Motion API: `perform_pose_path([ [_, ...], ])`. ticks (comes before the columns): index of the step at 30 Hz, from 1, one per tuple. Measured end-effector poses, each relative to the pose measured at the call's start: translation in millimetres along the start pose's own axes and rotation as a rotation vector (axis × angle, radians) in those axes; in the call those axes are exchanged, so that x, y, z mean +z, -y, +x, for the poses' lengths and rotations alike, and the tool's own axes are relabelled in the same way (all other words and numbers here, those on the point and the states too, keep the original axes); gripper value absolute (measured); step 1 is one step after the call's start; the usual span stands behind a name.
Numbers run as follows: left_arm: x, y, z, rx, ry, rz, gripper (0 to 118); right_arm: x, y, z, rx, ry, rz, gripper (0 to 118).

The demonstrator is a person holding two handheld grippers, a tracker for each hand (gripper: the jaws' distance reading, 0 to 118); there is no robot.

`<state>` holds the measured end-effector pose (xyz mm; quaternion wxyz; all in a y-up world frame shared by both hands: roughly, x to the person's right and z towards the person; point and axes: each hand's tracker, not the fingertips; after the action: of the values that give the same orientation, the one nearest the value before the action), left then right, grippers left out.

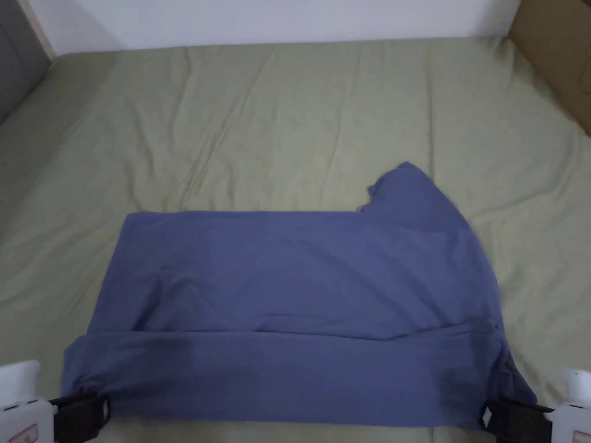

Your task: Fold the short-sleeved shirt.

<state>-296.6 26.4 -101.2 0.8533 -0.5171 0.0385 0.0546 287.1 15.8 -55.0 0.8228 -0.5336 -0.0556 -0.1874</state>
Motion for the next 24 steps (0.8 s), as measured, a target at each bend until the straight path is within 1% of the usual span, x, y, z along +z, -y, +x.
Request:
perform_pose_path([
  [1, 6.8, -2.0, -1.9, 0.019, 0.015, 0.035, 102, 6.7, -2.1, 0.8, -0.001, 0.001, 0.026, 77],
  [3, 24.3, -13.1, -2.6, 0.064, 0.065, 0.114, 101, 19.1, -12.2, -0.2, 0.015, 0.012, 0.077, 77],
  [5, 34.5, -28.2, -0.3, 0.098, 0.077, 0.127, 101, 32.3, -26.1, -6.8, 0.056, 0.025, 0.128, 77],
  [6, 41.6, -35.9, 3.1, 0.105, 0.103, 0.157, 91, 37.9, -33.6, -11.5, 0.08, 0.026, 0.159, 76],
  [7, 45.3, -41.8, 8.2, 0.099, 0.115, 0.192, 69, 42.4, -40.0, -17.1, 0.102, 0.03, 0.194, 74],
  [8, 45.8, -46.8, 14.0, 0.091, 0.114, 0.199, 35, 46.4, -45.8, -23.1, 0.104, 0.043, 0.226, 66],
  [9, 43.4, -52.1, 23.1, 0.077, 0.088, 0.2, 1, 48.2, -51.5, -28.4, 0.062, 0.066, 0.26, 37],
  [10, 41.8, -56.3, 32.0, 0.051, 0.076, 0.218, 1, 45.6, -56.4, -30.2, 0.022, 0.05, 0.276, 8],
  [11, 38.8, -60.0, 37.7, 0.004, 0.072, 0.221, 0, 43.3, -60.4, -31.1, 0.0, 0.014, 0.279, 6],
  [12, 34.7, -62.6, 44.9, -0.028, 0.071, 0.216, 0, 38.1, -63.7, -33.3, 0.0, -0.005, 0.259, 5],
  [13, 29.4, -64.8, 50.7, -0.032, 0.077, 0.213, 0, 32.4, -65.7, -37.1, 0.006, 0.003, 0.254, 1],
  [14, 22.0, -66.0, 54.1, -0.027, 0.084, 0.202, 0, 28.2, -68.3, -41.7, 0.012, 0.008, 0.254, 0],
  [15, 15.9, -69.3, 57.6, -0.026, 0.097, 0.181, 0, 21.4, -73.7, -44.4, 0.039, 0.021, 0.237, 0],
  [17, 7.1, -75.4, 64.9, -0.031, 0.098, 0.167, 0, 12.5, -89.1, -47.8, 0.048, 0.011, 0.236, 0],
  [19, 0.5, -83.5, 70.4, -0.067, 0.082, 0.156, 0, 2.8, -117.3, -49.9, 0.034, -0.011, 0.232, 0],
  [21, -3.7, -94.8, 72.2, -0.067, 0.078, 0.158, 0, -8.8, -153.3, -54.3, 0.038, -0.029, 0.273, 1],
  [22, -11.5, -100.5, 67.1, -0.067, 0.078, 0.159, 0, -17.9, -175.6, -59.0, 0.072, -0.021, 0.274, 8],
  [23, -13.3, -105.9, 67.3, -0.066, 0.078, 0.16, 0, -28.0, -195.2, -63.4, 0.123, -0.013, 0.271, 30],
  [24, -15.6, -112.1, 67.3, -0.065, 0.077, 0.164, 0, -41.2, -217.4, -67.6, 0.169, 0.001, 0.254, 72],
])
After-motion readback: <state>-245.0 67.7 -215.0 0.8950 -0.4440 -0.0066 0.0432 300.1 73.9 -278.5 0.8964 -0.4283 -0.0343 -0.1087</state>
